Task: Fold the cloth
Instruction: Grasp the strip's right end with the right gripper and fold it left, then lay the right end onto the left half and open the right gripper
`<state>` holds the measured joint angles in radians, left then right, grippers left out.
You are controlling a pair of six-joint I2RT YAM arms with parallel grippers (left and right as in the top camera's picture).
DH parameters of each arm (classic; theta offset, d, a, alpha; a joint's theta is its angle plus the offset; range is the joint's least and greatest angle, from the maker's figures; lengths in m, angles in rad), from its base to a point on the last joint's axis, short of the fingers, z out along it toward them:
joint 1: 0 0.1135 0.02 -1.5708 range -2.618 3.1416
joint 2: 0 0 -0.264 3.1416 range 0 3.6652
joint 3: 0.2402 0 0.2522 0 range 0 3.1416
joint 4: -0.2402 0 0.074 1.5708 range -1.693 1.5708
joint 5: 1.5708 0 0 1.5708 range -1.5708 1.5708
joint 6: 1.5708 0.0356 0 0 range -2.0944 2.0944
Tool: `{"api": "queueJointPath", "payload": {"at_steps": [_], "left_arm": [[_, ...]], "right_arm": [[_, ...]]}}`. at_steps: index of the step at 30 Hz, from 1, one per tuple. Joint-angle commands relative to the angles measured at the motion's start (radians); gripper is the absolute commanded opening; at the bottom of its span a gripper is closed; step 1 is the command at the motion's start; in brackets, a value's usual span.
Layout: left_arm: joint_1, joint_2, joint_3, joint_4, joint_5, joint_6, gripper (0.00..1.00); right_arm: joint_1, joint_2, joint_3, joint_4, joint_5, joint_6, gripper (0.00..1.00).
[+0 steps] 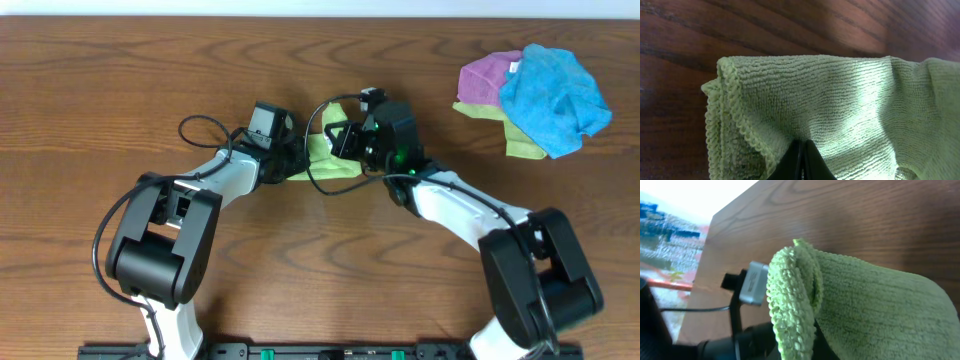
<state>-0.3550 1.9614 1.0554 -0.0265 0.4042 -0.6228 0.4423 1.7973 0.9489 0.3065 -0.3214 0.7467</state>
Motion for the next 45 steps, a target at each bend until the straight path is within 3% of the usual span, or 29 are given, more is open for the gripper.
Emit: {"api": "queueJointPath", "payload": {"at_steps": [1, 22, 36, 37, 40, 45], "left_arm": [[0.002, 0.007, -0.003, -0.027, -0.010, 0.021, 0.06], [0.108, -0.256, -0.003, -0.139, -0.048, 0.123, 0.06], [0.176, -0.381, -0.003, -0.232, -0.101, 0.178, 0.06], [0.179, -0.381, -0.003, -0.238, -0.101, 0.178, 0.06], [0.184, -0.381, -0.003, -0.245, -0.101, 0.178, 0.06], [0.200, -0.383, -0.003, -0.246, -0.100, 0.178, 0.06]], "right_arm": [[0.010, 0.025, 0.039, -0.021, 0.008, 0.015, 0.01], [0.073, 0.065, 0.039, -0.019, 0.026, -0.012, 0.01], [0.108, 0.191, 0.117, -0.011, 0.013, -0.011, 0.01], [0.111, 0.193, 0.122, -0.011, 0.010, -0.011, 0.04], [0.121, 0.195, 0.128, -0.011, -0.005, -0.012, 0.29], [0.123, 0.195, 0.130, -0.011, -0.109, -0.012, 0.43]]}}
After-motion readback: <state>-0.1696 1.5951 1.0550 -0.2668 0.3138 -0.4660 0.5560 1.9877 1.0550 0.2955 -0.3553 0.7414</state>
